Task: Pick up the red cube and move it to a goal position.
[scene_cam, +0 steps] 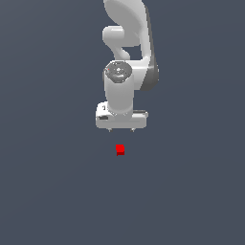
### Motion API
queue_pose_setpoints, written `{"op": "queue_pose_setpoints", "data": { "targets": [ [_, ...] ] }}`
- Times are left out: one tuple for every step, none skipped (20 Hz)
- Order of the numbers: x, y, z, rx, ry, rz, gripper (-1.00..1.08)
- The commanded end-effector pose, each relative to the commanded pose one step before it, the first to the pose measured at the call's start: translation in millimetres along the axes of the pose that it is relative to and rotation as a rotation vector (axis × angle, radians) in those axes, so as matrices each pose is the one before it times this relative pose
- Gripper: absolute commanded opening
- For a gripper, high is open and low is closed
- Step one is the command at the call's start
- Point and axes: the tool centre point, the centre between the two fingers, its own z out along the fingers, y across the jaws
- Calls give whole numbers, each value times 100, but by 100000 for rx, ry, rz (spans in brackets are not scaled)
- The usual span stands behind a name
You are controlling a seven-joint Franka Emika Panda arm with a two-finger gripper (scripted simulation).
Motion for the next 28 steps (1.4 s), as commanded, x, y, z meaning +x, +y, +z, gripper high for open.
{"op": "queue_pose_setpoints", "data": {
  "targets": [
    [0,1,0,0,0,0,100],
    [9,16,36,0,0,0,100],
    [15,-17,74,-23,57,-103,100],
    [33,15,146,-21,57,-103,100],
    [47,20,205,-30,81,-145,100],
    [60,20,261,-41,110,-197,100],
    [74,18,318,-53,141,-251,100],
    [90,31,383,-60,159,-284,100],
    [105,32,441,-71,188,-335,100],
    [119,36,498,-80,213,-379,100],
    [134,41,554,-89,236,-418,100],
    [148,45,607,-98,258,-458,100],
    [162,47,657,-107,281,-498,100],
    [176,54,707,-114,299,-528,100],
    [189,54,751,-123,323,-569,100],
    [202,61,797,-130,338,-596,100],
    [212,61,820,-135,350,-615,100],
    [207,59,782,-131,334,-586,100],
    [201,58,736,-124,314,-549,100],
    [194,54,686,-117,294,-512,100],
    [182,51,630,-109,270,-469,100],
    [167,46,572,-100,246,-427,100],
    [152,42,515,-90,222,-384,100],
    [138,35,458,-82,200,-346,100],
    [124,36,405,-71,173,-298,100],
    [112,29,349,-63,152,-261,100],
    [99,27,295,-54,128,-218,100],
    [88,20,238,-46,108,-184,100]
  ]
}}
